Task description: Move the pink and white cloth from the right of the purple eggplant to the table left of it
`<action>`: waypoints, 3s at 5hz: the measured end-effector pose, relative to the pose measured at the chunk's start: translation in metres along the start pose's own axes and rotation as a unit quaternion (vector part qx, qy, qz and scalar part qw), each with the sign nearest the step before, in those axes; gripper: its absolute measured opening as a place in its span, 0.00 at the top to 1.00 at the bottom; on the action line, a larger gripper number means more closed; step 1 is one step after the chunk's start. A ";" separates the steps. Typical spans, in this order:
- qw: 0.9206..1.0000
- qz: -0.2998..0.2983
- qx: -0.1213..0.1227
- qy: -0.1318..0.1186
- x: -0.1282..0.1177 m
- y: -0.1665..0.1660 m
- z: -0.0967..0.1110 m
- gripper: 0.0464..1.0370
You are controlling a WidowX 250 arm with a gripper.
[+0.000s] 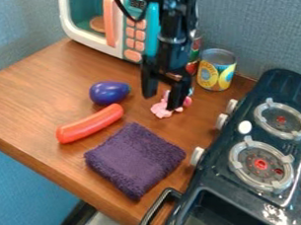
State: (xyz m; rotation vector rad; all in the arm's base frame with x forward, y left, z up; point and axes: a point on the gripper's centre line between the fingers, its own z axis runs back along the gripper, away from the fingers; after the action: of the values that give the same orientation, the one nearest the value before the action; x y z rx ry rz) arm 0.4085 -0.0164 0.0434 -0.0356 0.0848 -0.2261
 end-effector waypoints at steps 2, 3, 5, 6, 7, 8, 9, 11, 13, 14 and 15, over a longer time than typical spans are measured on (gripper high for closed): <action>0.999 0.023 0.020 0.035 0.020 -0.001 -0.021 0.08; 0.999 0.028 0.021 0.028 0.025 0.000 -0.021 0.36; 0.999 0.033 -0.001 0.011 0.014 -0.009 -0.021 0.65; 0.999 0.020 -0.030 0.000 0.008 -0.006 -0.010 0.66; 0.997 0.035 -0.048 -0.046 0.003 0.021 0.025 0.66; 0.995 0.060 -0.054 -0.055 -0.016 0.050 0.030 0.66; 0.992 0.101 -0.045 -0.053 -0.038 0.084 0.033 0.66; 0.977 0.198 -0.042 -0.068 -0.082 0.175 0.048 0.66; 0.979 0.200 -0.027 -0.027 -0.066 0.212 0.010 0.66; 0.979 0.201 -0.027 0.003 -0.065 0.217 -0.013 0.66; 0.979 0.201 -0.027 0.016 -0.060 0.215 -0.017 0.61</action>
State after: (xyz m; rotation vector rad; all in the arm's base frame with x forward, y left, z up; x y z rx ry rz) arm 0.3965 0.2066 0.0218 -0.0669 0.1285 0.1793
